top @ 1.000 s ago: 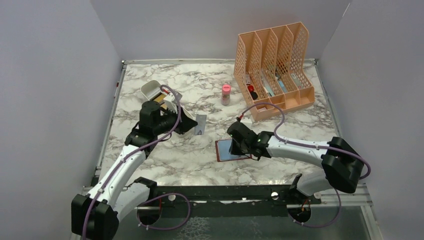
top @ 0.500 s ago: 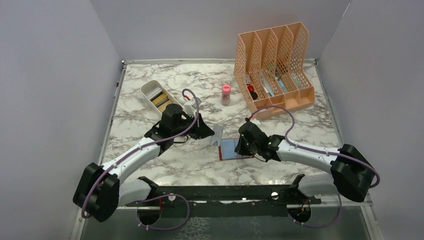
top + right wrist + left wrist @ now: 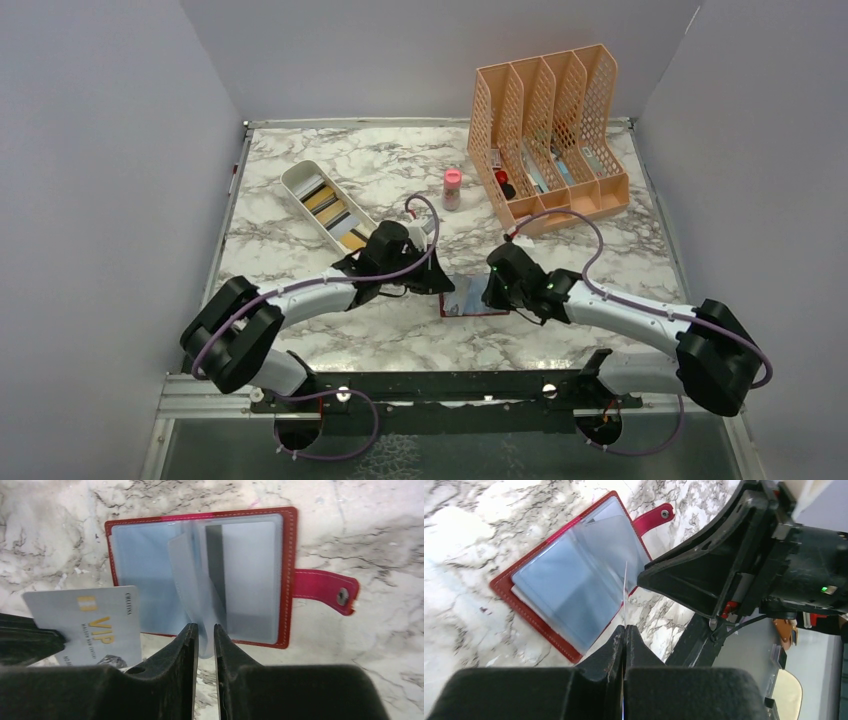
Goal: Put the credit cards into the card holder
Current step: Turn over the card slot in the card holder.
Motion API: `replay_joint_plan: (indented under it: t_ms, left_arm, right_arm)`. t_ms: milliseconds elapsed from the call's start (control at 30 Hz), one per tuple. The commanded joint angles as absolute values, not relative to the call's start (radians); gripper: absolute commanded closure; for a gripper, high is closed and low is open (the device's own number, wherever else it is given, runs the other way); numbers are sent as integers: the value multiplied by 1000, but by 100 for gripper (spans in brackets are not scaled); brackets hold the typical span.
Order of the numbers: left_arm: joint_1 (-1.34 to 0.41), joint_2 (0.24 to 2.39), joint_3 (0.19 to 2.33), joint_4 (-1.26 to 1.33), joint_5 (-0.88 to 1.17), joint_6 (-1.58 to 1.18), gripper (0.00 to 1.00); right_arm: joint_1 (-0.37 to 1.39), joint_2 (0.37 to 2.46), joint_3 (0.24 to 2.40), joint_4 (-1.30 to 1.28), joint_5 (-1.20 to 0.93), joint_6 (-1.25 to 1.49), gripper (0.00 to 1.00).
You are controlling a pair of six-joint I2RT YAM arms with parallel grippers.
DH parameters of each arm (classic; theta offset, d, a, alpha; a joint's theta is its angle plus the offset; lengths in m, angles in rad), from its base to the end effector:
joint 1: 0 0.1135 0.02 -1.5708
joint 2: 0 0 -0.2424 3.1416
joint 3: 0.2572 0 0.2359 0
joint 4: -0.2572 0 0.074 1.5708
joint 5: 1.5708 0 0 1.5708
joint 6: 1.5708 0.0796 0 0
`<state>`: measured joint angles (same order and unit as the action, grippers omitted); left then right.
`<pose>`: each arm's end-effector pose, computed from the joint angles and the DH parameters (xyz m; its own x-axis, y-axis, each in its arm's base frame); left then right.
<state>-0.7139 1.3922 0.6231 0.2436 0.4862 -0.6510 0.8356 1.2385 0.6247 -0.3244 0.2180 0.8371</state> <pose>0.2081 -0.2295 0.1641 -0.8375 0.0168 -0.5461 0.4738 0.5201 -0.7107 0.1816 0.1751 0.1379 -0.8363 0.1563 -0.5255 -0.0257 0.9463 0.3223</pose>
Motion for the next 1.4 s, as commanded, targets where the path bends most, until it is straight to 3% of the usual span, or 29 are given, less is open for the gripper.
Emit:
replay_joint_plan:
  t_ms: [0, 500, 1033, 1367]
  left_arm:
    - [-763, 1471, 683, 319, 453, -676, 100]
    - [-801, 1540, 657, 412, 315, -827, 100]
    - [-811, 1552, 629, 423, 240, -875, 100]
    - [-827, 1582, 625, 444, 219, -915, 100]
  right_arm:
    - [827, 1179, 622, -437, 315, 844, 76]
    - [827, 1094, 657, -531, 380, 779, 71]
    - [808, 1278, 695, -439, 365, 704, 69]
    - [799, 1318, 627, -432, 377, 768, 74]
